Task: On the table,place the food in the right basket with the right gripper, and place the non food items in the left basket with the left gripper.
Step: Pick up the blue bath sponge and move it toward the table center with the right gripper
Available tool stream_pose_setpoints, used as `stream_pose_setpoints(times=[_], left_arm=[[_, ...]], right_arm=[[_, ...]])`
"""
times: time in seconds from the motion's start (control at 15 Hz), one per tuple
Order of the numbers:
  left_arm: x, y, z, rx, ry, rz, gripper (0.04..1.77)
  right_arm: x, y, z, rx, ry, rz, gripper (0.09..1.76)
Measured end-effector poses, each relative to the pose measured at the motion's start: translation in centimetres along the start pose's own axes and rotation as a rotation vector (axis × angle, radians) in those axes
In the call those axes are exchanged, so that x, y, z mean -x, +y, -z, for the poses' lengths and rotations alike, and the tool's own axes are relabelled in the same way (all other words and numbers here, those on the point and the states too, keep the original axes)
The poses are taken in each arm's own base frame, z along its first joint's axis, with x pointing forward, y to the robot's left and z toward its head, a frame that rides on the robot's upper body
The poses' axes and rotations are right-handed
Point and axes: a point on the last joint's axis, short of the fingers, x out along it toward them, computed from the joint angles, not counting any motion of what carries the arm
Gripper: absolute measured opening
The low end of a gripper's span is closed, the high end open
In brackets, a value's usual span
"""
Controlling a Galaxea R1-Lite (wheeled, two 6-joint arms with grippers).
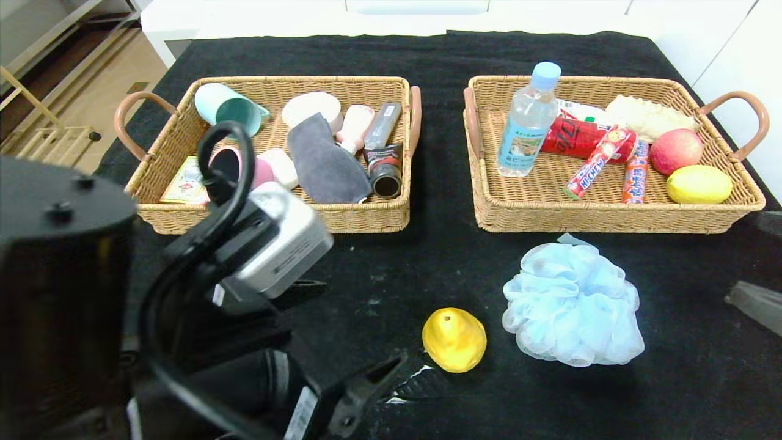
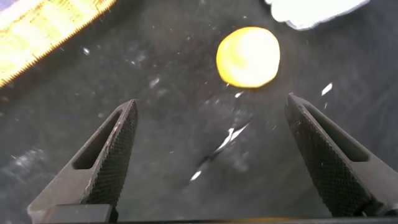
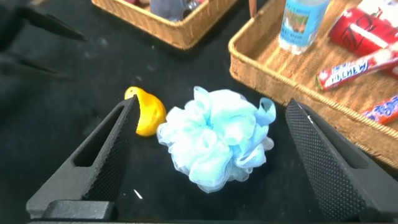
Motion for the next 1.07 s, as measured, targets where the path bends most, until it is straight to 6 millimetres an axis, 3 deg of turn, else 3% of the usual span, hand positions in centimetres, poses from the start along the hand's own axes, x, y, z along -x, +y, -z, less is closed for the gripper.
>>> stream_pose_setpoints(times=[0.27, 0.8, 1.07], left_arm=[[2.1, 1.7, 4.8, -0.062, -0.055, 0.061, 1.70], [2.5, 1.8, 6.9, -0.074, -0.063, 0.099, 1.71], [3.1, 1.8, 7.3, -0.077, -0.071, 0.098, 1.71]], right_arm=[[-0.8, -0.3, 0.4, -0.006, 0.031, 0.008, 1.71], [-1.4, -0.6, 0.5, -0.009, 0.057, 0.102, 1.71], [-1.6, -0.4, 0.8, -0.008, 0.224, 0.218, 1.71]])
